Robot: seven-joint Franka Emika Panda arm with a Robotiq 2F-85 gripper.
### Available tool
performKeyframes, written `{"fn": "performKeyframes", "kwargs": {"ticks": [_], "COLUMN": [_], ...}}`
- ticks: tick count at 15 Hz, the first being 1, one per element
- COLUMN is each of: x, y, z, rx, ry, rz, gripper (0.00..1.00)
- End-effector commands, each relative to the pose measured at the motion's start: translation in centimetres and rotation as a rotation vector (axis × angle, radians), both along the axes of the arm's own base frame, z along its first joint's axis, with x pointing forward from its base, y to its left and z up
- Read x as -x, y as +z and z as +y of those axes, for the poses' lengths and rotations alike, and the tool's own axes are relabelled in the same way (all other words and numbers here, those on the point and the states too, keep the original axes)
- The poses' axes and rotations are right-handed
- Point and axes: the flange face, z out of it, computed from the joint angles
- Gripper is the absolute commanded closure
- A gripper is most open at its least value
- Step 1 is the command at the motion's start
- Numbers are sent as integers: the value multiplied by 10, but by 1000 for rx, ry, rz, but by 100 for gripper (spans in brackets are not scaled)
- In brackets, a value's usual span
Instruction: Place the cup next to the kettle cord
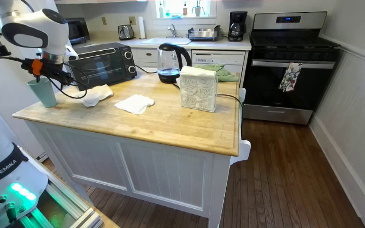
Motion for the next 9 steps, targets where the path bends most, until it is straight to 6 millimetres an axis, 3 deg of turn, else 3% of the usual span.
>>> {"fn": "performKeyframes", "kwargs": {"ticks": [1, 5, 6, 9], "x": [-8, -14, -16, -21], "y": [1, -3, -4, -10], "z": [3, -1, -2, 1], "rx": [-61, -95, -101, -102], "ry": [3, -44, -49, -56], "rz": [8, 22, 31, 48], "gripper": [0, 0, 13, 13]}}
